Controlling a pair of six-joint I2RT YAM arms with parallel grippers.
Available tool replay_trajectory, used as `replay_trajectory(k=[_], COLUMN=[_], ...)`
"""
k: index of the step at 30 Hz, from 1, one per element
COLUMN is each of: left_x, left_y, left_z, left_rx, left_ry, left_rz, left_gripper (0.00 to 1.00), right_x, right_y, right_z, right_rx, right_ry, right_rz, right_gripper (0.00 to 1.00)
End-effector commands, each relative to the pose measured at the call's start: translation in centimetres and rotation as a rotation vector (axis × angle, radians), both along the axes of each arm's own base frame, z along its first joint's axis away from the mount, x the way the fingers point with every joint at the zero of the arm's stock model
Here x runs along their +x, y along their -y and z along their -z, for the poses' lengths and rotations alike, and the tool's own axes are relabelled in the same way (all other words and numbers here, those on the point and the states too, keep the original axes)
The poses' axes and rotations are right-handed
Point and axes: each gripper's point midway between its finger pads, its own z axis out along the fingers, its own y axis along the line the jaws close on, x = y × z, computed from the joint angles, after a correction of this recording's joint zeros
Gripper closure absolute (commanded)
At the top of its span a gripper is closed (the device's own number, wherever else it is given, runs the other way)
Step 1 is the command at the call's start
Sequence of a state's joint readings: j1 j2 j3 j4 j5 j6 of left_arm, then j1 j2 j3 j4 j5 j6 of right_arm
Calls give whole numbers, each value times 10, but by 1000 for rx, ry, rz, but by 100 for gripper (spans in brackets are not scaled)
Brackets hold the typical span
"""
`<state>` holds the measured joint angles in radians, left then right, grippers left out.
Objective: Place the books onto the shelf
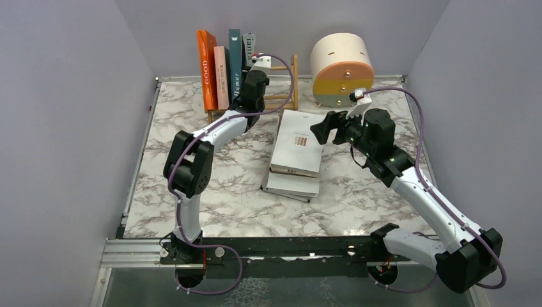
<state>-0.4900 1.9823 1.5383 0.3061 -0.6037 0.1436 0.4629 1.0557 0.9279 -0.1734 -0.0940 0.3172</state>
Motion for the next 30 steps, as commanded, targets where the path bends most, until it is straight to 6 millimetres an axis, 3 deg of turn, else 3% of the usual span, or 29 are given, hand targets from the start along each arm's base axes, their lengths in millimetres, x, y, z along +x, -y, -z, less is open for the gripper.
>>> replay_trajectory(k=[1,11,20,30], left_x=[3,6,11,14], left_y=[-19,-35,-34,-33], left_z=[-9,13,35,42], left_rx=[-58,-120,-135,-158], left_ry=[48,-1,-59,-68], left_rz=[-54,-62,-74,-94], left_gripper=[100,100,100,100], right_x=[-1,0,0,0], right_y=[2,0,0,2], right_z=[10,10,11,12], right_rx=[-24,-21,-23,-27], right_ry=[-19,-22,-24,-26], right_rz=[8,-3,1,8], right_gripper=[14,14,14,14])
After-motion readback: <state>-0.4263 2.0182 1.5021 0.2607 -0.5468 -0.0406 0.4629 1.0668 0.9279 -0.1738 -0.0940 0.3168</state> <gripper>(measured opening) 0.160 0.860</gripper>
